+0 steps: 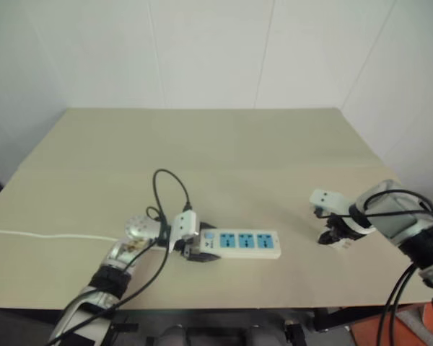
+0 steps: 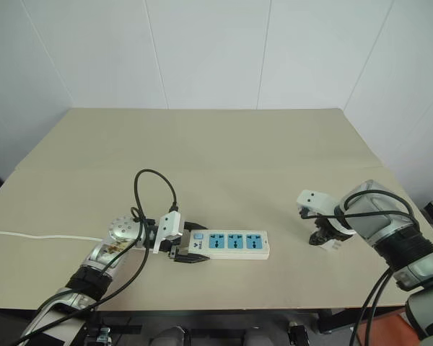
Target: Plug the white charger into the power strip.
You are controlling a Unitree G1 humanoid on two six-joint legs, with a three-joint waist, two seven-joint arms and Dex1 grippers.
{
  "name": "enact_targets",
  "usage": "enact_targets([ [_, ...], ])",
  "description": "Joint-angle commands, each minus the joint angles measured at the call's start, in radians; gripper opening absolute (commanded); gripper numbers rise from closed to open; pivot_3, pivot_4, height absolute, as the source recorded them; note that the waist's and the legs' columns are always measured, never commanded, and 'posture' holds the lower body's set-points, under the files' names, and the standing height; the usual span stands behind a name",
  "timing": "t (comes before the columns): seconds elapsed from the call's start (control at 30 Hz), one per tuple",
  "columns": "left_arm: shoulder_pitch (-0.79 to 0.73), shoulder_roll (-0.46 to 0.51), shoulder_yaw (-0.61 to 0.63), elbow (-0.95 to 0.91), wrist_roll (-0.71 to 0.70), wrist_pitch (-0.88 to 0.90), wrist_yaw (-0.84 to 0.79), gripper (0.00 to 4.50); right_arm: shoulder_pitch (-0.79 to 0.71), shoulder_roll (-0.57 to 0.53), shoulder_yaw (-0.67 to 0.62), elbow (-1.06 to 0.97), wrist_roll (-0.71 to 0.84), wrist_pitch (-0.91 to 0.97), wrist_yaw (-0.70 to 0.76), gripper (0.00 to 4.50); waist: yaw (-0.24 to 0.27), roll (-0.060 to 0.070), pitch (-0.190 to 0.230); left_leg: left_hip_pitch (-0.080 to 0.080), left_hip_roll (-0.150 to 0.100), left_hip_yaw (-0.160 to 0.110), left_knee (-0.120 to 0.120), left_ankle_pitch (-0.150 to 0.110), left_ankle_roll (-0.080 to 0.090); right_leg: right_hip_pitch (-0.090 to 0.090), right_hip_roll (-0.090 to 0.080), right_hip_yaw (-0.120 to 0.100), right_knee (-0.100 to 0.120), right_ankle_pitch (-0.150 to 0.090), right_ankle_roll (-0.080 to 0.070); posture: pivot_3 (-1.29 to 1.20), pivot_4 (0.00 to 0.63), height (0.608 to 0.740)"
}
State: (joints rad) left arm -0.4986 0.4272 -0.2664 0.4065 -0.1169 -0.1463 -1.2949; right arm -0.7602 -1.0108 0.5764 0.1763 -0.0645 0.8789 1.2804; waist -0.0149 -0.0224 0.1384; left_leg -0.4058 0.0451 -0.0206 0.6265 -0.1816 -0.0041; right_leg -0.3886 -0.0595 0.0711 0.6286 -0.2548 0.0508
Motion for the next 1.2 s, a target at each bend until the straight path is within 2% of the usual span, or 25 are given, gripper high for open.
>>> enact_targets([
  [0.03, 0.007, 0.027, -0.016, -0.004, 0.029, 0.013, 0.002, 3.31, 0.019, 0.004, -0.02, -0.008, -0.014, -0.004, -0.001, 1.13, 0.0, 0.0, 0.0, 0.0, 0.0, 0.0, 0.0, 0.0, 0.0, 0.0, 0.0, 0.0, 0.0, 0.0, 0.0, 0.0, 0.15, 0.74],
  [0.17, 0.014, 0.033, -0.014, -0.003, 0.026, 0.011, 0.0, 3.31, -0.012, 0.051, -0.132, -0.053, 0.053, 0.048, -0.035, 1.13, -0.008, 0.0, 0.0, 0.0, 0.0, 0.0, 0.0, 0.0, 0.0, 0.0, 0.0, 0.0, 0.0, 0.0, 0.0, 0.0, 0.15, 0.74],
  [0.33, 0.014, 0.035, -0.005, 0.009, 0.002, 0.04, -0.012, 3.31, -0.021, 0.16, -0.368, -0.171, 0.201, 0.065, -0.11, 1.13, -0.009, 0.001, 0.001, -0.001, 0.0, 0.0, -0.001, 0.0, 0.0, -0.001, 0.001, 0.0, 0.001, 0.001, -0.002, 0.0, 0.15, 0.74],
  [0.5, -0.001, 0.036, -0.005, 0.043, 0.011, 0.031, -0.003, 3.31, 0.085, 0.376, -0.603, -0.349, 0.331, 0.001, -0.306, 1.13, -0.003, 0.0, 0.0, -0.001, 0.0, -0.002, -0.002, 0.0, 0.0, 0.0, 0.001, -0.001, 0.001, 0.001, -0.002, 0.0, 0.15, 0.74],
  [0.63, -0.003, 0.038, -0.007, 0.05, 0.012, 0.032, -0.005, 3.31, 0.123, 0.533, -0.683, -0.42, 0.416, -0.002, -0.428, 1.13, -0.005, 0.001, 0.0, 0.0, 0.0, -0.002, -0.001, 0.0, 0.0, -0.001, 0.002, 0.0, 0.003, 0.001, -0.002, 0.0, 0.15, 0.74],
  [0.73, -0.006, 0.039, -0.013, 0.058, 0.02, 0.027, -0.004, 3.31, 0.164, 0.601, -0.679, -0.447, 0.452, -0.07, -0.448, 1.13, -0.004, 0.001, 0.0, 0.0, 0.001, -0.002, -0.001, 0.0, 0.0, 0.0, 0.002, -0.001, 0.002, 0.001, -0.002, 0.0, 0.15, 0.74],
  [0.9, -0.018, 0.034, -0.017, 0.074, 0.02, 0.022, -0.007, 3.31, 0.272, 0.64, -0.578, -0.436, 0.437, -0.298, -0.388, 1.13, -0.004, 0.001, 0.0, 0.0, 0.001, -0.002, -0.001, 0.0, 0.0, 0.0, 0.002, -0.001, 0.002, 0.001, -0.002, 0.0, 0.15, 0.74],
  [1.2, -0.016, 0.04, -0.015, 0.087, 0.014, 0.012, -0.026, 3.31, 0.292, 0.669, -0.488, -0.33, 0.453, -0.504, -0.272, 1.13, -0.006, 0.001, 0.0, 0.001, 0.001, -0.002, -0.001, 0.0, 0.0, 0.0, 0.002, -0.001, 0.002, 0.001, -0.002, 0.0, 0.15, 0.74],
])
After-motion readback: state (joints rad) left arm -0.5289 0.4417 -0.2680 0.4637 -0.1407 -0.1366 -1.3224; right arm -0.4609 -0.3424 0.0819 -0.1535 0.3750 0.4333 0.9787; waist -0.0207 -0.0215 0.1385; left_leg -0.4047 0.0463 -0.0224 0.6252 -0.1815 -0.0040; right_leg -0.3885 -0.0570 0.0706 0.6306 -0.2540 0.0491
